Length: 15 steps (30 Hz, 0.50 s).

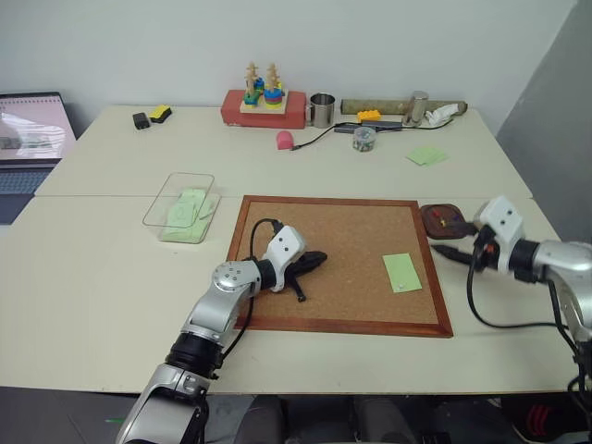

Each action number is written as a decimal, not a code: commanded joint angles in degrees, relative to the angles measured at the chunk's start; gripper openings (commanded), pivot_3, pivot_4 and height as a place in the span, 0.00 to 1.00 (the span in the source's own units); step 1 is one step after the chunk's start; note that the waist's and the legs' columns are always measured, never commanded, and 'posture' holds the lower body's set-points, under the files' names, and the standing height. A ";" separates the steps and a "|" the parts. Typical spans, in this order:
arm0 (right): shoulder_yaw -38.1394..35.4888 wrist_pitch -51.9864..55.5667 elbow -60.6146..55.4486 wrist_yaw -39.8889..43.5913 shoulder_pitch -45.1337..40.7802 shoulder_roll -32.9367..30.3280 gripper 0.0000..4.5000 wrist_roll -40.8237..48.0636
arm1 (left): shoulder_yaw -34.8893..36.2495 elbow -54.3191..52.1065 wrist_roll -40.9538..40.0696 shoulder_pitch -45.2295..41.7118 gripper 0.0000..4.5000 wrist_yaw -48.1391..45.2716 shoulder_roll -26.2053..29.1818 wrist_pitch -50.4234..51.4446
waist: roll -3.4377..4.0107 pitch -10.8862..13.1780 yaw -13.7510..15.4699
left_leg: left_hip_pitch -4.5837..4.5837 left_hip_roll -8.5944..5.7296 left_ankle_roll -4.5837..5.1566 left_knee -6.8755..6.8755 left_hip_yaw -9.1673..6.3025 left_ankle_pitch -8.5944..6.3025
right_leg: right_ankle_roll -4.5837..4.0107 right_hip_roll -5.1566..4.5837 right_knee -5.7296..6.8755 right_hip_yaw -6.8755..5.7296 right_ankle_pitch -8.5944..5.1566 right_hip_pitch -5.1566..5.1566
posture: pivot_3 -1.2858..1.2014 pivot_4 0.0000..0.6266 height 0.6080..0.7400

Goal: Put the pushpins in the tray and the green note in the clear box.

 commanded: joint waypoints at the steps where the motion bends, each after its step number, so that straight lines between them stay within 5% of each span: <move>1: 0.31 2.53 -9.97 3.38 4.56 -1.70 0.65 3.16 | -1.59 2.78 1.67 1.58 0.00 -0.19 0.18 1.37 | 0.01 -0.01 -0.09 | 0.01 0.00 0.00 0.02 0.03 0.00 | 0.00 0.00 0.01 0.02 0.00 0.00 | 0.52 0.24 1.00; 15: 7.63 -1.07 -8.28 2.91 5.38 2.15 0.65 -0.73 | -1.78 3.05 1.83 1.40 0.00 -0.25 0.21 1.29 | -0.01 0.00 -0.03 | 0.01 -0.01 0.00 0.07 0.01 0.00 | 0.04 0.00 -0.02 0.00 0.02 0.02 | 0.52 0.24 1.00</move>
